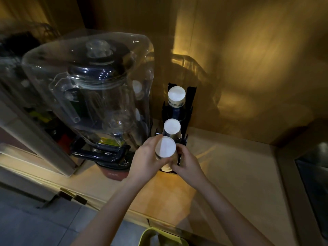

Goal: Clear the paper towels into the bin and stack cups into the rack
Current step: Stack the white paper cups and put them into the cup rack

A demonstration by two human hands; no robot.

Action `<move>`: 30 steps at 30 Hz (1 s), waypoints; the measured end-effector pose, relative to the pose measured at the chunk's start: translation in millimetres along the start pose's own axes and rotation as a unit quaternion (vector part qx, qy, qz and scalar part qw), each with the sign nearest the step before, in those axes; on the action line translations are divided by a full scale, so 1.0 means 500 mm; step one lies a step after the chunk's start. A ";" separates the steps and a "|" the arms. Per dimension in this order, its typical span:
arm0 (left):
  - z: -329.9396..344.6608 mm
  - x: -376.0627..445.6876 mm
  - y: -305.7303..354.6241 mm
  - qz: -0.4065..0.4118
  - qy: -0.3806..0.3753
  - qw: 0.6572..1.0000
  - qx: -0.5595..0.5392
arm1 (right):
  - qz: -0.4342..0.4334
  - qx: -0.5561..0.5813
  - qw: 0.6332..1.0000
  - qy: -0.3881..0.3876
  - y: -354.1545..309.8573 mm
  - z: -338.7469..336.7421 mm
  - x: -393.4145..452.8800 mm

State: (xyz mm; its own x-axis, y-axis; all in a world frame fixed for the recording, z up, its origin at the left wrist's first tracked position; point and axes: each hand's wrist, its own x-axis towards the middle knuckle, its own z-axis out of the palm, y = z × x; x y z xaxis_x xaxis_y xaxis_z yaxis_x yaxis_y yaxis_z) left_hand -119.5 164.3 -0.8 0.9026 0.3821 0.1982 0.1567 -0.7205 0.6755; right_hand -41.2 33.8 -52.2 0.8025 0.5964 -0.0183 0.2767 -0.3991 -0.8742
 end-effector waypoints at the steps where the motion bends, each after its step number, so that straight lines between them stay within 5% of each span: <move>1: 0.008 0.003 -0.005 -0.004 -0.009 1.000 0.002 | -0.007 -0.002 1.000 0.009 -0.003 -0.004 0.000; 14: 0.065 0.018 -0.033 -0.039 -0.093 0.992 0.073 | -0.044 -0.204 0.978 0.015 -0.012 -0.012 0.002; 22: 0.061 0.015 -0.032 -0.046 -0.107 0.990 0.077 | -0.042 -0.235 0.971 0.003 -0.022 -0.014 0.000; 26: 0.047 0.052 -0.019 -0.080 -0.211 0.970 0.090 | 0.020 -0.112 0.993 -0.025 -0.044 -0.053 0.011; 30: 0.019 0.121 0.032 -0.046 -0.218 0.970 0.093 | 0.021 0.066 0.996 0.051 -0.105 -0.145 0.010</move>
State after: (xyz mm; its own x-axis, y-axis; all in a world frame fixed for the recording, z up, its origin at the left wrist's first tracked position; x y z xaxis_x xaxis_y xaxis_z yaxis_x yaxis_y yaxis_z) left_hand -58.8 170.2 15.4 0.9589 0.1971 -0.2040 0.2773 -0.8022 0.5287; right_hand -13.3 7.0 28.7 0.8638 0.5037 -0.0131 0.1744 -0.3233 -0.9301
